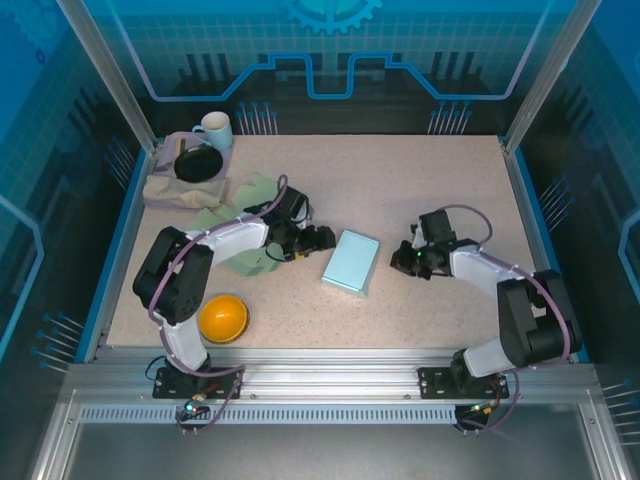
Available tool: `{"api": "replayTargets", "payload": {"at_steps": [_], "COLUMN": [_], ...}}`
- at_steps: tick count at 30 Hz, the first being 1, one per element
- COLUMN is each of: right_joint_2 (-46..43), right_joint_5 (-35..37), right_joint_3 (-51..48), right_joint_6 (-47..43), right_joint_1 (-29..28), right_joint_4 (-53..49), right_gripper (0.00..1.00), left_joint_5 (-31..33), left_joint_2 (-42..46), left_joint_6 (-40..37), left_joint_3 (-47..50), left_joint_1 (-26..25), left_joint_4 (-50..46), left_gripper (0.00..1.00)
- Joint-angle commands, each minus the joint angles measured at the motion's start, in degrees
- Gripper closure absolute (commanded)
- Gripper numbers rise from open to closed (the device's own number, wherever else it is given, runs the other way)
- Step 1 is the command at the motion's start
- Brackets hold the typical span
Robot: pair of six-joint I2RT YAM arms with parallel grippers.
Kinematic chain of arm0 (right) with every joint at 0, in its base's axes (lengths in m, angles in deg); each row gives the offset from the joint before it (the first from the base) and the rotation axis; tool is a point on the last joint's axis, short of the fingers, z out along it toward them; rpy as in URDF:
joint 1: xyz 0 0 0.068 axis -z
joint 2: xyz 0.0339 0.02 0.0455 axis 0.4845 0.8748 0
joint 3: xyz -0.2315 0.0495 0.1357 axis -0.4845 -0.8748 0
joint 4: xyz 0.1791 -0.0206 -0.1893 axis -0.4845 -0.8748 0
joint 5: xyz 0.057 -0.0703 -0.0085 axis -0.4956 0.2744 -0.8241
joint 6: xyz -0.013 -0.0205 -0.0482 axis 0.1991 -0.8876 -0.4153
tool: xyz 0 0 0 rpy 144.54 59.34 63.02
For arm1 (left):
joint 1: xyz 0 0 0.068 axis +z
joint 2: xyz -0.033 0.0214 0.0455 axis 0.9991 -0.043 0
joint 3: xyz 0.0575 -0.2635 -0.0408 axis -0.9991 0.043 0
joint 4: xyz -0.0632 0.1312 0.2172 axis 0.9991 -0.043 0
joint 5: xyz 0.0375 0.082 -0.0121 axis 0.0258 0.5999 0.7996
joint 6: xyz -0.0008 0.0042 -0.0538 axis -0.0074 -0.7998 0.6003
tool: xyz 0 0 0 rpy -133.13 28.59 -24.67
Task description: Fold the paper box
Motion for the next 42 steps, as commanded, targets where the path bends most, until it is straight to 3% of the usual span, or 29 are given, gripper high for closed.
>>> {"api": "replayTargets", "payload": {"at_steps": [1, 12, 23, 42], "right_joint_2": [-3.8, -4.0, -0.5, -3.7], "right_joint_5": [-2.3, 1.7, 1.4, 3.2], "right_joint_3": [-3.8, -9.0, -11.6, -11.8], "right_joint_6": [1.4, 10.4, 13.6, 16.1], "right_joint_1": [-4.2, -15.4, -16.4, -18.7], "right_joint_4": [-0.6, 10.0, 15.6, 8.7], "right_gripper": [1.0, 1.0, 1.0, 1.0], "left_joint_5": [-1.9, -0.7, 0.7, 3.5], "left_joint_2": [2.1, 2.2, 2.2, 2.0], "left_joint_6": [2.3, 5.5, 7.1, 8.1], "left_joint_3": [3.0, 3.7, 4.5, 4.3], "left_joint_1": [-1.8, -6.8, -9.1, -10.2], "left_joint_4": [3.1, 3.8, 3.2, 1.0], "left_gripper": [0.17, 0.18, 0.18, 0.18]}}
